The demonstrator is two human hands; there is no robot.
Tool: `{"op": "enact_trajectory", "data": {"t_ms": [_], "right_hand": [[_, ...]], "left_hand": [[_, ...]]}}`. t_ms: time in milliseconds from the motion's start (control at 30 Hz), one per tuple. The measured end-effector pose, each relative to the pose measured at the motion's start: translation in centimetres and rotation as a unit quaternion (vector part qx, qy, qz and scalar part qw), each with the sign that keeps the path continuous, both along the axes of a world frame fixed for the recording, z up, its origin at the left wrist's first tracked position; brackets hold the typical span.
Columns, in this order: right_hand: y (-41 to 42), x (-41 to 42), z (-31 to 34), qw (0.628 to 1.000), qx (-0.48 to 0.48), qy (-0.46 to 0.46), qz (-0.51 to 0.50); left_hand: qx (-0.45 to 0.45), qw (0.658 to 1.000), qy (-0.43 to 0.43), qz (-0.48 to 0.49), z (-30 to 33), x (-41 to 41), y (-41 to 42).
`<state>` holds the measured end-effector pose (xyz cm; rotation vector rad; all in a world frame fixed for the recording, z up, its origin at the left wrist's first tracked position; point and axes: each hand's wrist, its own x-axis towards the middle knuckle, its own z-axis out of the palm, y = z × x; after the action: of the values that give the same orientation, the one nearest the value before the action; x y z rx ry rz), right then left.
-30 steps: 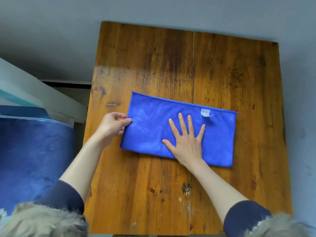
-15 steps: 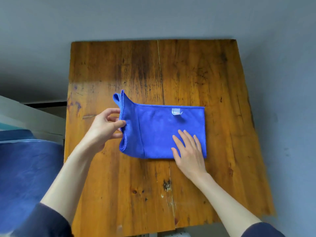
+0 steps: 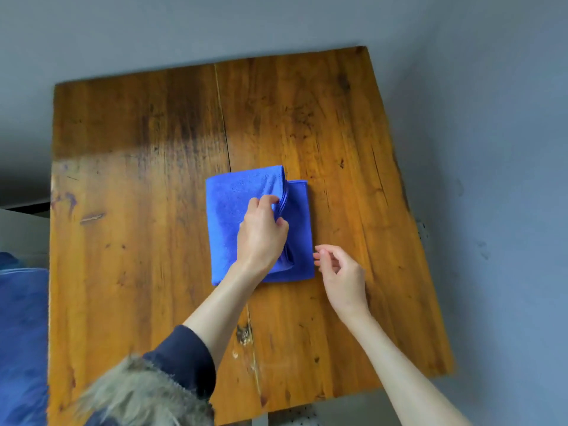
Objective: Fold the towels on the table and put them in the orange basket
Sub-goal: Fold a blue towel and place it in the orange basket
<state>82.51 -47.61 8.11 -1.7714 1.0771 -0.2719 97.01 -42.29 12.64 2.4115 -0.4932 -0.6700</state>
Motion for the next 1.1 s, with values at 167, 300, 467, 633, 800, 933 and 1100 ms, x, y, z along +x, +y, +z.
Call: {"op": "enact_trajectory", "data": {"t_ms": [167, 300, 467, 633, 800, 933, 1100], "right_hand": [[-0.5, -0.7, -0.6, 0.998, -0.001, 0.010, 0.054], [-0.8, -1.2, -0.9, 0.995, -0.013, 0.026, 0.091], [-1.2, -1.3, -1.2, 0.996, 0.021, 0.016, 0.084], [-1.5, -1.3, -0.8, 0.989, 0.123, 0.009, 0.083], [-1.3, -0.5, -0.5, 0.983, 0.165, 0.046, 0.063], [-1.1, 1.0, 0.1, 0.985, 0.105, 0.123, 0.064], [-1.1, 2.7, 0.4, 0.980, 0.059, 0.178, 0.065]], "left_hand": [[0.032, 0.999, -0.024, -0.015, -1.3, -0.7, -1.2], [0.012, 0.998, -0.063, -0.013, -0.5, -2.0, -1.4], [0.069, 0.995, -0.037, -0.064, -1.8, -3.3, -2.1], [0.064, 0.994, -0.024, -0.081, -3.3, -3.1, -2.7], [-0.065, 0.996, 0.012, -0.066, -3.1, -3.3, -1.1], [-0.058, 0.953, -0.252, -0.155, -3.0, -2.2, 2.5], [0.085, 0.891, -0.366, -0.254, -4.7, 1.7, 5.7]]}}
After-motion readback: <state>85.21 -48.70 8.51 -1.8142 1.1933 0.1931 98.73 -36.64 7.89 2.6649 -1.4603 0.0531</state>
